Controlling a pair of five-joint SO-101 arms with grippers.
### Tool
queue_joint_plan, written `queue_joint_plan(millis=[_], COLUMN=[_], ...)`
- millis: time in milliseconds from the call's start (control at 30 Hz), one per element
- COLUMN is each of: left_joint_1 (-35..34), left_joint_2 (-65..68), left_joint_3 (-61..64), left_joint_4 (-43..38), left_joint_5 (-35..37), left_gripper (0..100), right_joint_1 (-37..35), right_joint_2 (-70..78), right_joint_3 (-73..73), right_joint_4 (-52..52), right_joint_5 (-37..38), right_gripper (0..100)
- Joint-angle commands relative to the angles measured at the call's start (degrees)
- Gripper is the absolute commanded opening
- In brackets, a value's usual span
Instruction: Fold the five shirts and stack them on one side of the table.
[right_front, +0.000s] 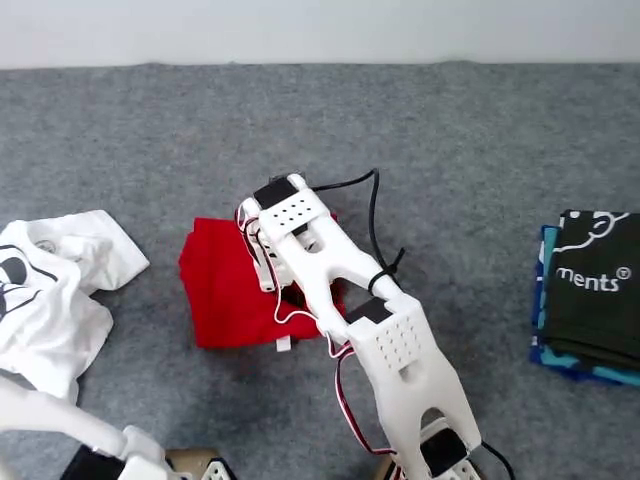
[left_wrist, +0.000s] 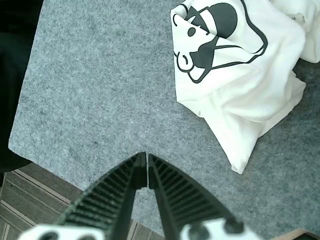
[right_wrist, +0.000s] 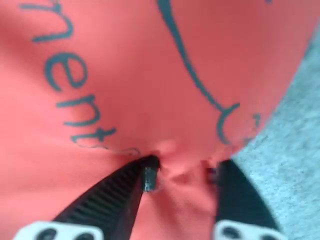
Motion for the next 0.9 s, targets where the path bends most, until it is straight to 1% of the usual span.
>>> queue_joint_plan(millis=[0, 67, 133, 233, 400, 467, 533, 567, 700, 767, 867], left_joint_1=[-0.3, -0.2, -0.1, 0.0, 0.0, 0.0, 0.0, 0.0, 0.1, 0.1, 0.1], left_joint_2=[-2.0, -2.0, -2.0, -2.0, -2.0, -2.0, -2.0, -2.0, -2.0, -2.0, -2.0], left_joint_3=[-0.1, -0.1, -0.1, -0.1, -0.1, 0.0, 0.0, 0.0, 0.1, 0.7, 2.0], left_joint_4=[1.1, 1.1, 1.1, 1.1, 1.1, 1.1, 1.1, 1.1, 1.0, 1.0, 1.0], left_joint_5=[0.4, 0.4, 0.4, 0.4, 0.4, 0.4, 0.4, 0.4, 0.4, 0.4, 0.4], left_gripper=[2, 2, 2, 2, 2, 2, 2, 2, 2, 2, 2], right_joint_1=[0.9, 0.9, 1.1, 2.8, 8.9, 12.4, 16.2, 18.2, 27.9, 31.8, 34.9], right_joint_2=[2.4, 2.3, 2.3, 1.0, -5.6, -8.7, -11.1, -12.1, -13.1, -13.0, -13.1], right_joint_3=[-1.0, -2.4, -4.0, -4.3, -4.3, -4.2, -4.2, -4.2, -4.3, -4.4, -4.7], right_joint_4=[1.0, 3.4, 6.2, 6.6, 6.5, 6.5, 6.5, 6.5, 6.5, 6.3, 3.9], right_joint_5=[0.4, 1.5, 2.9, 7.0, 15.7, 21.1, 29.0, 34.3, 59.4, 70.7, 83.2], right_gripper=[3.2, 1.0, 1.2, 0.9, 0.9, 0.9, 0.9, 0.9, 0.9, 0.9, 0.9])
